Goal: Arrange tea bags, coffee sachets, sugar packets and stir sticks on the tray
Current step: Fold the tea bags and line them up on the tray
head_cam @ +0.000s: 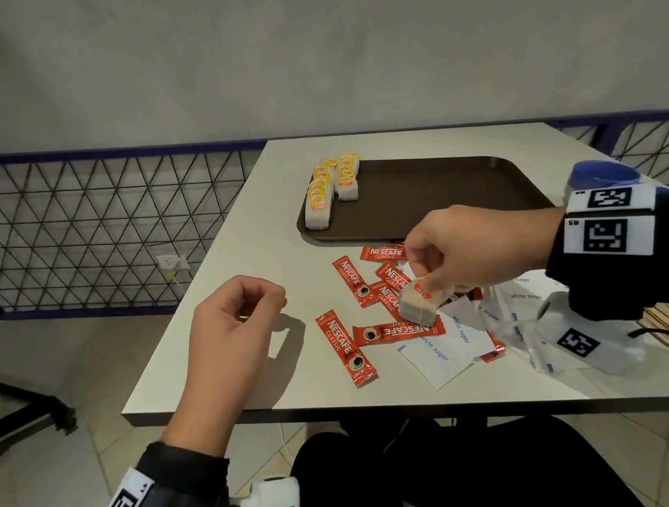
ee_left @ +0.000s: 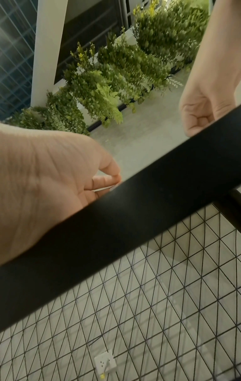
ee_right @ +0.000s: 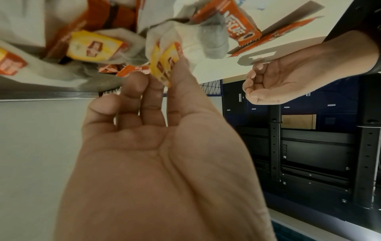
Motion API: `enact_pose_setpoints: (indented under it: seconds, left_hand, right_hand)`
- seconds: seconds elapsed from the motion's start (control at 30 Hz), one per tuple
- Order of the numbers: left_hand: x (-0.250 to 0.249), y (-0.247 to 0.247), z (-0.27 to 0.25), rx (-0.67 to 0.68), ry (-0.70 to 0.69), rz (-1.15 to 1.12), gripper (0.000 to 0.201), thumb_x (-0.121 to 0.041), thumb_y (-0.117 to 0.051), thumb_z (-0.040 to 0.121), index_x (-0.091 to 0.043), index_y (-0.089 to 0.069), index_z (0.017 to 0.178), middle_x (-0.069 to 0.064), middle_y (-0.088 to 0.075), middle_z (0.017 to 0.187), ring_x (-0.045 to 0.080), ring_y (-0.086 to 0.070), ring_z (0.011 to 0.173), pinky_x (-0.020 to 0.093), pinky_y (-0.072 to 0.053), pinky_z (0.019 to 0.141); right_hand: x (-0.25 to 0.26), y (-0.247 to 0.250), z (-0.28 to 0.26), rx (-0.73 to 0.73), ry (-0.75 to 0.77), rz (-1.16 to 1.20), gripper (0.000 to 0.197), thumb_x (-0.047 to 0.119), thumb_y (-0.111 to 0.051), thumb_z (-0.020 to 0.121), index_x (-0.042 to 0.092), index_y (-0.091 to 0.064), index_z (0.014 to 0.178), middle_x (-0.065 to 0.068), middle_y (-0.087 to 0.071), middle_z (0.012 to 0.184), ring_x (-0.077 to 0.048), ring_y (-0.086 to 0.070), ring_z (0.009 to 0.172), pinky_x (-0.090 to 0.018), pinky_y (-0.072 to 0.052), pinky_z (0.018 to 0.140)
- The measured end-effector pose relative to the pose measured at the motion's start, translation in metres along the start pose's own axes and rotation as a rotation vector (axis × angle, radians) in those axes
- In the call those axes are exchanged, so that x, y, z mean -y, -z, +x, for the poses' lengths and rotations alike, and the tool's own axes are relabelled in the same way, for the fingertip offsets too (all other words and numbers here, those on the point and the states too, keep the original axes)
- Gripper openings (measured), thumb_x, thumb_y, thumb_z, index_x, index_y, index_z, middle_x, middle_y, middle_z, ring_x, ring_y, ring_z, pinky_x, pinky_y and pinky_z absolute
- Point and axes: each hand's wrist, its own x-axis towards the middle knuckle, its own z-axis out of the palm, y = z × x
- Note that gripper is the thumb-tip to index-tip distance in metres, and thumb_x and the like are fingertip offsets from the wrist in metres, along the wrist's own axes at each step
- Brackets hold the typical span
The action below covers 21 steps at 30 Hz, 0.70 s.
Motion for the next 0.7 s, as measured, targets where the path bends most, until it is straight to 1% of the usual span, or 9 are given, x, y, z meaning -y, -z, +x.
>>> enact_pose_setpoints:
  seconds: [0.1, 0.17, 0.23, 0.3, 0.4, 0.47, 0.57, 0.63, 0.7]
  left_hand:
    - [-0.003, 0.000, -0.003, 0.055, -0.032, -0.022, 0.010, -0.012, -0.068, 0.092, -0.019, -0.073, 0.087, 0.000, -0.074, 0.089, 0.020, -0.071, 0.085, 0.036, -0.054, 0.076]
    - [-0.006, -0.001, -0.006, 0.119, -0.053, -0.059, 0.007, -0.013, -0.071, 0.091, -0.019, -0.072, 0.095, 0.000, -0.073, 0.094, 0.014, -0.071, 0.084, 0.034, -0.054, 0.073]
    - [-0.007, -0.001, -0.007, 0.192, -0.107, -0.071, 0.020, -0.023, -0.073, 0.086, -0.021, -0.070, 0.105, -0.004, -0.073, 0.102, 0.010, -0.069, 0.093, 0.030, -0.056, 0.076]
    - [-0.006, 0.000, -0.007, 0.246, -0.166, -0.075, 0.041, -0.034, -0.071, 0.078, -0.023, -0.065, 0.117, -0.006, -0.072, 0.113, 0.014, -0.066, 0.107, 0.027, -0.056, 0.083]
    - [-0.004, 0.001, -0.004, 0.310, -0.168, -0.153, 0.055, -0.030, -0.068, 0.075, -0.015, -0.060, 0.128, 0.003, -0.068, 0.122, 0.023, -0.063, 0.116, 0.035, -0.056, 0.089]
    - [-0.005, 0.001, -0.003, 0.347, -0.110, -0.221, 0.045, -0.018, -0.066, 0.079, -0.007, -0.063, 0.122, 0.010, -0.070, 0.115, 0.026, -0.066, 0.109, 0.041, -0.056, 0.085]
    - [-0.007, 0.002, -0.003, 0.362, -0.049, -0.159, 0.010, -0.007, -0.066, 0.089, -0.006, -0.072, 0.096, 0.008, -0.073, 0.084, 0.013, -0.064, 0.077, 0.024, -0.052, 0.070]
    - [-0.008, 0.002, -0.004, 0.373, -0.041, -0.107, 0.008, -0.003, -0.066, 0.093, -0.005, -0.073, 0.093, 0.012, -0.074, 0.082, 0.009, -0.063, 0.070, 0.018, -0.051, 0.065]
    - [-0.007, 0.003, -0.002, 0.363, -0.031, -0.114, 0.011, -0.003, -0.065, 0.094, -0.008, -0.074, 0.096, 0.012, -0.074, 0.085, 0.007, -0.065, 0.068, 0.018, -0.053, 0.063]
  right_hand:
    - [0.010, 0.014, -0.003, -0.013, 0.093, 0.053, 0.010, 0.028, -0.077, 0.090, 0.026, -0.067, 0.090, 0.009, -0.068, 0.089, -0.010, -0.066, 0.081, -0.022, -0.055, 0.067]
    - [0.020, 0.023, -0.004, -0.021, 0.157, 0.092, 0.012, 0.030, -0.079, 0.088, 0.029, -0.068, 0.093, 0.009, -0.068, 0.089, -0.008, -0.064, 0.078, -0.023, -0.056, 0.068]
    - [0.034, 0.029, -0.002, -0.029, 0.234, 0.121, 0.016, 0.032, -0.081, 0.085, 0.032, -0.068, 0.095, 0.008, -0.068, 0.089, -0.005, -0.063, 0.075, -0.024, -0.055, 0.067]
    - [0.051, 0.032, 0.004, -0.012, 0.307, 0.148, 0.019, 0.031, -0.083, 0.084, 0.030, -0.069, 0.097, 0.006, -0.069, 0.089, -0.004, -0.063, 0.072, -0.023, -0.054, 0.065]
    - [0.077, 0.030, 0.017, 0.038, 0.373, 0.125, 0.022, 0.029, -0.083, 0.084, 0.027, -0.070, 0.102, 0.006, -0.071, 0.090, -0.008, -0.067, 0.073, -0.020, -0.053, 0.062]
    - [0.090, 0.026, 0.027, 0.037, 0.398, 0.090, 0.022, 0.029, -0.082, 0.085, 0.026, -0.069, 0.103, 0.008, -0.071, 0.090, -0.006, -0.068, 0.074, -0.019, -0.055, 0.062]
    - [0.099, 0.022, 0.039, -0.006, 0.387, 0.043, 0.020, 0.031, -0.081, 0.087, 0.031, -0.069, 0.103, 0.011, -0.069, 0.092, -0.005, -0.067, 0.078, -0.020, -0.053, 0.062]
    - [0.099, 0.021, 0.045, -0.036, 0.371, 0.055, 0.022, 0.031, -0.081, 0.086, 0.031, -0.069, 0.105, 0.012, -0.067, 0.093, -0.005, -0.065, 0.077, -0.019, -0.050, 0.063]
    - [0.097, 0.018, 0.049, -0.053, 0.350, 0.106, 0.024, 0.033, -0.081, 0.086, 0.032, -0.068, 0.106, 0.012, -0.066, 0.093, -0.003, -0.065, 0.075, -0.020, -0.052, 0.064]
